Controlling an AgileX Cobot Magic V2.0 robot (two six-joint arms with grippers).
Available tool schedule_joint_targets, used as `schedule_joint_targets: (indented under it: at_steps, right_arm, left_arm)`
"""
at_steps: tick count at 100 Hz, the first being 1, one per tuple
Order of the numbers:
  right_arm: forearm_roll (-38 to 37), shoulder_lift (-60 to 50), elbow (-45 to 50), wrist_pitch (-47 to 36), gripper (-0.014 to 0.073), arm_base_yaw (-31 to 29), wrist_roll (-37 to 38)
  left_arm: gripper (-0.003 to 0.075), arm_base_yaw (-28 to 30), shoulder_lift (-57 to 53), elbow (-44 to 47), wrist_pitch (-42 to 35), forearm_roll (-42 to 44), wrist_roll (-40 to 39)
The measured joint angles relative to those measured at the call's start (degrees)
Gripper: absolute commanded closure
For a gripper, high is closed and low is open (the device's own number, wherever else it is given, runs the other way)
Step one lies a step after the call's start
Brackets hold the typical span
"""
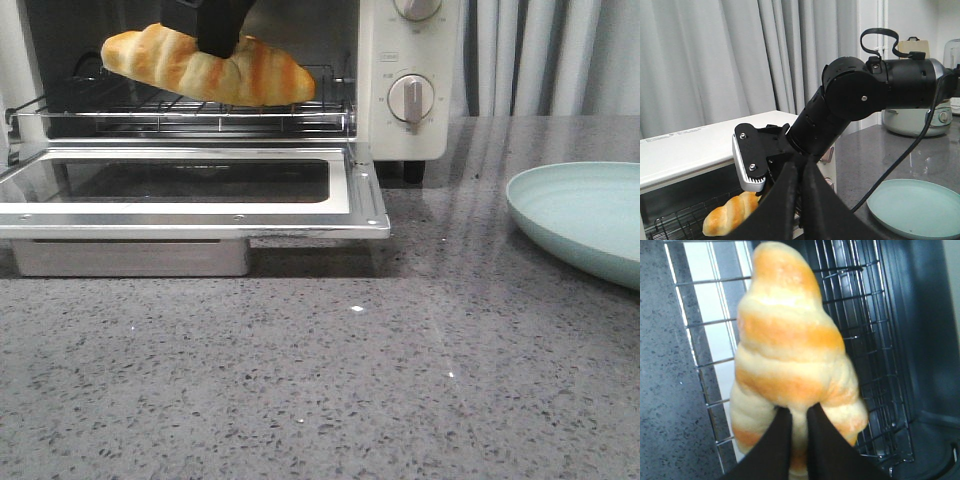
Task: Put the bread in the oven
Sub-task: 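Lower the held croissant onto the oven rack with the right gripper, then open the right gripper and withdraw it from the oven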
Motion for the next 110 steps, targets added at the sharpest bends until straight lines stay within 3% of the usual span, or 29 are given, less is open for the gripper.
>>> schedule_joint_targets:
  at_steps: [13,22,29,42,50,110]
  right_arm:
    - [-0.11,0.09,-0.12,-0.28,0.0652,0.0,0.0]
    - [-0.15,0.13,-0.12,-0.28,0.0585,0.0,0.0]
    - [-0.24,0.13,-0.12,-0.28,0.0462,0.0,0.0]
    - [-0.24,0.13,-0.12,-0.39,0.0142,0.0,0.41]
    - [-0.64,0.13,-0.12,-0.42,0.006,0.0,1.42]
    - [0.24,-3.82,-0.2,4.83,0.0065,1.78,2.98]
  left_arm:
    - [0.074,0.0,0.0,0.0,0.0,0.13,0.0]
    - [0.074,0.0,0.0,0.0,0.0,0.13,0.0]
    - [0.074,0.0,0.0,0.0,0.0,0.13,0.0]
    - [0.074,0.0,0.0,0.0,0.0,0.17,0.0]
    - [0.074,0.0,0.0,0.0,0.0,0.26,0.0]
    - [0.074,0.0,0.0,0.0,0.14,0.3,0.0]
